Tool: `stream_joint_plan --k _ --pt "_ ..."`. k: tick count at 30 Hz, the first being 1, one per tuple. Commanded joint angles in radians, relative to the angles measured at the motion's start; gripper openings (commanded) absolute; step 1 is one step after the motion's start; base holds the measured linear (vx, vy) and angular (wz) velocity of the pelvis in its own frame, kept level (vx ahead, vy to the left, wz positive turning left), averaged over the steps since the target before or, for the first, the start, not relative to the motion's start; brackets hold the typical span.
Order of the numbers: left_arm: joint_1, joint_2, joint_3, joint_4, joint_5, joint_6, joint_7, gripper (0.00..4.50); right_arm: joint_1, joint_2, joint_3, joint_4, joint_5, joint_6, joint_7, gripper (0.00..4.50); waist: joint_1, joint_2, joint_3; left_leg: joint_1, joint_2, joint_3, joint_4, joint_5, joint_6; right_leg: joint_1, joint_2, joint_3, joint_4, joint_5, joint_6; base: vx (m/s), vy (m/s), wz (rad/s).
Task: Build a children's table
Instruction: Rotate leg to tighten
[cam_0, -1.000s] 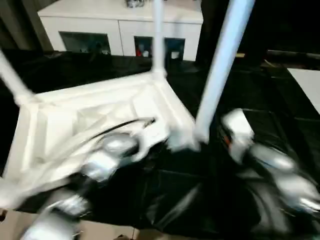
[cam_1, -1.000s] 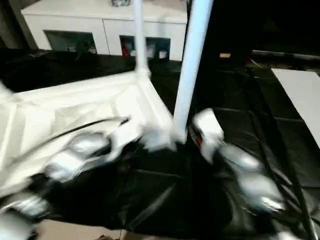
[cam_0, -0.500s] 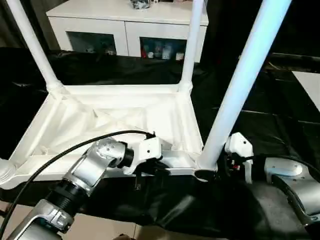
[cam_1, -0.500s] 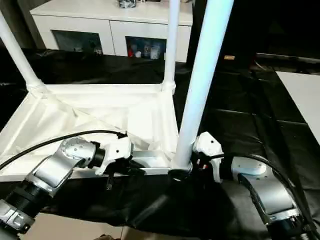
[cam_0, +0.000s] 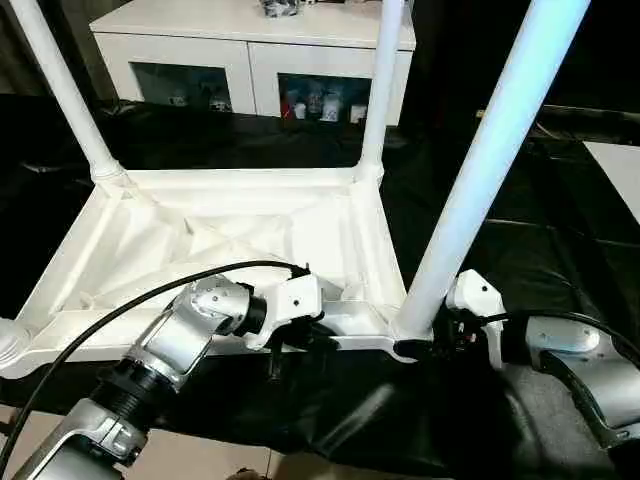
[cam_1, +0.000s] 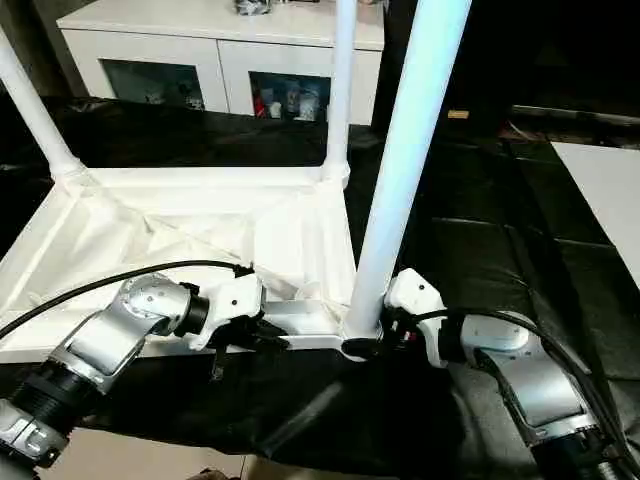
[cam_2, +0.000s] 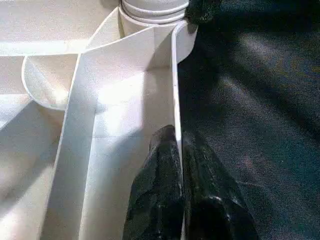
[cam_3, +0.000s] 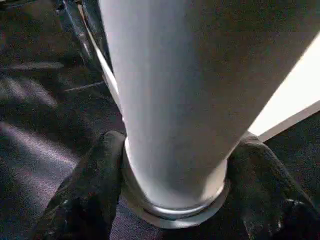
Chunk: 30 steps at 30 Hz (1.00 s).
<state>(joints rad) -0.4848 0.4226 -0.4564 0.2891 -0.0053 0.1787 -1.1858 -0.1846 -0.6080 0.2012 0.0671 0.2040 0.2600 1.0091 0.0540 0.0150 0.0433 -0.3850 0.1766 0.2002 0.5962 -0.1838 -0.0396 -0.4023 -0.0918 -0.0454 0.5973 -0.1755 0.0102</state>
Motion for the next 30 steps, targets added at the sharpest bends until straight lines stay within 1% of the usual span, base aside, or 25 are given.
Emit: stream_joint_plan --k 1,4,5,7,8,9,10,11,12,13,15,16,17,18,19,20,21,22,23,24,25,27,28,29,30 --pt "-0.021 -0.007 0.012 -0.025 -0.011 -0.025 -0.013 0.0 -0.001 0.015 -0.001 0.015 0.01 0.012 0.0 2.7 -0.002 -0.014 -0.057 0.02 0.053 -0.024 -0.073 -0.24 0.053 0.039 -0.051 0.036 -0.073 -0.266 -0.219 0.0 0.0 0.0" --pt "-0.017 -0.012 0.016 -0.021 -0.013 -0.012 0.0 0.0 0.004 0.053 -0.032 0.033 0.036 0.022 -0.038 2.7 -0.003 -0.013 -0.057 0.02 0.053 -0.025 -0.073 -0.244 0.051 0.039 -0.051 0.035 -0.074 -0.277 -0.217 0.0 0.0 0.0" --pt "-0.017 -0.012 0.016 -0.021 -0.013 -0.012 0.0 0.0 0.004 0.053 -0.032 0.033 0.036 0.022 -0.038 2.7 -0.004 -0.015 -0.056 0.02 0.053 -0.024 -0.073 -0.243 0.051 0.038 -0.051 0.036 -0.074 -0.277 -0.217 0.0 0.0 0.0" --pt "-0.023 -0.049 0.031 0.015 0.003 0.025 0.079 0.0 -0.017 0.15 -0.093 0.099 0.033 0.044 -0.203 2.7 -0.01 -0.013 -0.056 0.017 0.05 -0.024 -0.074 -0.244 0.039 0.035 -0.05 0.035 -0.074 -0.288 -0.217 0.0 0.0 0.0" --pt "-0.035 -0.083 0.047 0.055 0.012 0.026 0.142 0.0 -0.029 0.198 -0.118 0.13 0.026 0.052 -0.293 2.7 -0.012 -0.014 -0.056 0.018 0.049 -0.025 -0.074 -0.248 0.031 0.035 -0.05 0.033 -0.075 -0.298 -0.215 0.0 0.0 0.0" --pt "-0.043 -0.107 0.058 0.083 0.018 0.026 0.186 0.0 -0.036 0.231 -0.134 0.15 0.02 0.058 -0.353 2.69 -0.02 -0.015 -0.056 0.019 0.046 -0.026 -0.075 -0.263 0.017 0.031 -0.048 0.032 -0.079 -0.325 -0.209 0.0 0.0 0.0" --pt "-0.052 -0.13 0.068 0.109 0.02 0.036 0.225 0.0 -0.043 0.26 -0.145 0.168 0.008 0.054 -0.414 2.69 -0.024 -0.015 -0.056 0.021 0.047 -0.028 -0.075 -0.28 0.003 0.032 -0.049 0.032 -0.08 -0.353 -0.198 0.0 0.0 0.0" --pt "-0.072 -0.165 0.081 0.157 0.033 0.03 0.295 0.0 -0.056 0.307 -0.17 0.196 -0.011 0.06 -0.524 2.68 -0.028 -0.017 -0.053 0.021 0.045 -0.027 -0.075 -0.294 -0.002 0.026 -0.048 0.033 -0.083 -0.38 -0.189 0.0 0.0 0.0" --pt "-0.1 -0.208 0.094 0.22 0.05 0.02 0.384 0.0 -0.075 0.368 -0.203 0.231 -0.033 0.069 -0.666 2.68 -0.03 -0.017 -0.054 0.022 0.044 -0.029 -0.076 -0.303 -0.009 0.026 -0.047 0.033 -0.084 -0.394 -0.183 0.0 0.0 0.0" --pt "-0.116 -0.229 0.095 0.251 0.059 0.009 0.421 0.0 -0.083 0.398 -0.215 0.245 -0.041 0.067 -0.726 2.68 -0.031 -0.017 -0.055 0.026 0.042 -0.029 -0.075 -0.319 -0.02 0.022 -0.049 0.032 -0.089 -0.428 -0.169 0.0 0.0 0.0" --pt "-0.131 -0.244 0.094 0.274 0.068 -0.01 0.447 0.0 -0.09 0.42 -0.223 0.25 -0.043 0.065 -0.761 2.68 -0.029 -0.021 -0.055 0.024 0.042 -0.031 -0.077 -0.32 -0.016 0.027 -0.051 0.032 -0.094 -0.442 -0.149 0.0 0.0 0.0" --pt "-0.157 -0.271 0.085 0.313 0.081 -0.045 0.474 0.0 -0.105 0.467 -0.244 0.256 -0.044 0.058 -0.829 2.67 -0.028 -0.017 -0.052 0.023 0.042 -0.03 -0.078 -0.32 -0.007 0.023 -0.05 0.034 -0.097 -0.44 -0.141 0.0 0.0 0.0" --pt "-0.157 -0.271 0.085 0.313 0.081 -0.045 0.474 0.0 -0.105 0.467 -0.244 0.256 -0.044 0.058 -0.829 2.67 -0.029 -0.017 -0.053 0.025 0.041 -0.029 -0.078 -0.325 -0.007 0.02 -0.049 0.034 -0.1 -0.446 -0.135 0.0 0.0 0.0" --pt "-0.169 -0.282 0.074 0.328 0.091 -0.076 0.465 0.0 -0.114 0.493 -0.255 0.255 -0.058 0.051 -0.866 2.67 -0.027 -0.017 -0.057 0.023 0.041 -0.031 -0.078 -0.312 -0.008 0.025 -0.051 0.034 -0.096 -0.43 -0.134 0.0 0.0 0.0" --pt "-0.169 -0.284 0.07 0.327 0.09 -0.087 0.446 0.0 -0.115 0.494 -0.252 0.252 -0.075 0.041 -0.88 2.67 -0.025 -0.011 -0.057 0.023 0.043 -0.031 -0.08 -0.301 -0.008 0.025 -0.051 0.035 -0.095 -0.403 -0.137 0.0 0.0 0.0" --pt "-0.168 -0.285 0.068 0.325 0.089 -0.094 0.434 0.0 -0.115 0.494 -0.248 0.249 -0.086 0.034 -0.887 2.67 -0.025 -0.014 -0.057 0.02 0.043 -0.03 -0.081 -0.3 -0.005 0.027 -0.049 0.034 -0.092 -0.379 -0.142 0.0 0.0 0.0" --pt "-0.17 -0.288 0.069 0.33 0.093 -0.105 0.429 0.0 -0.116 0.496 -0.249 0.248 -0.089 0.025 -0.897 2.67 -0.025 -0.012 -0.058 0.02 0.043 -0.03 -0.081 -0.298 -0.004 0.028 -0.05 0.035 -0.09 -0.366 -0.145 0.0 0.0 0.0" --pt "-0.17 -0.286 0.068 0.334 0.098 -0.115 0.43 0.0 -0.114 0.5 -0.258 0.241 -0.076 0.019 -0.891 3.23 -0.025 -0.01 -0.058 0.021 0.044 -0.029 -0.081 -0.298 0.0 0.028 -0.049 0.035 -0.09 -0.348 -0.152 0.0 0.0 0.0" --pt "-0.169 -0.279 0.066 0.343 0.105 -0.136 0.423 0.0 -0.105 0.51 -0.28 0.212 -0.034 0.009 -0.861 3.37 -0.025 -0.012 -0.058 0.02 0.043 -0.028 -0.08 -0.296 0.004 0.029 -0.049 0.035 -0.089 -0.34 -0.155 0.0 0.0 0.0" --pt "-0.168 -0.273 0.065 0.347 0.109 -0.153 0.422 0.0 -0.099 0.504 -0.278 0.193 -0.035 -0.004 -0.851 3.43 -0.022 -0.011 -0.058 0.022 0.044 -0.027 -0.08 -0.296 0.011 0.029 -0.051 0.036 -0.089 -0.332 -0.158 0.0 0.0 0.0" --pt "-0.167 -0.272 0.065 0.35 0.109 -0.161 0.421 0.0 -0.095 0.5 -0.274 0.184 -0.037 -0.01 -0.849 3.43 -0.02 -0.013 -0.059 0.022 0.045 -0.027 -0.079 -0.289 0.017 0.03 -0.051 0.037 -0.088 -0.323 -0.159 0.0 0.0 0.0" --pt "-0.165 -0.272 0.068 0.354 0.105 -0.167 0.416 0.0 -0.091 0.493 -0.267 0.17 -0.037 -0.013 -0.843 3.72 -0.019 -0.015 -0.059 0.018 0.044 -0.025 -0.078 -0.268 0.024 0.033 -0.05 0.036 -0.085 -0.31 -0.166 0.0 0.0 0.0" --pt "-0.168 -0.273 0.069 0.364 0.109 -0.181 0.416 0.0 -0.088 0.49 -0.265 0.161 -0.046 -0.019 -0.844 3.79 -0.016 -0.013 -0.059 0.019 0.043 -0.024 -0.077 -0.258 0.029 0.031 -0.051 0.037 -0.086 -0.313 -0.168 0.0 0.0 0.0" --pt "-0.169 -0.274 0.071 0.37 0.11 -0.19 0.415 0.0 -0.086 0.481 -0.258 0.151 -0.064 -0.026 -0.847 3.83 -0.016 -0.017 -0.058 0.019 0.043 -0.023 -0.077 -0.256 0.03 0.031 -0.051 0.037 -0.088 -0.32 -0.165 0.0 0.0 0.0" --pt "-0.172 -0.277 0.074 0.38 0.115 -0.211 0.42 0.0 -0.075 0.447 -0.231 0.125 -0.124 -0.046 -0.853 3.83 -0.014 -0.02 -0.057 0.017 0.044 -0.024 -0.077 -0.251 0.029 0.032 -0.051 0.036 -0.088 -0.337 -0.159 0.0 0.0 0.0"
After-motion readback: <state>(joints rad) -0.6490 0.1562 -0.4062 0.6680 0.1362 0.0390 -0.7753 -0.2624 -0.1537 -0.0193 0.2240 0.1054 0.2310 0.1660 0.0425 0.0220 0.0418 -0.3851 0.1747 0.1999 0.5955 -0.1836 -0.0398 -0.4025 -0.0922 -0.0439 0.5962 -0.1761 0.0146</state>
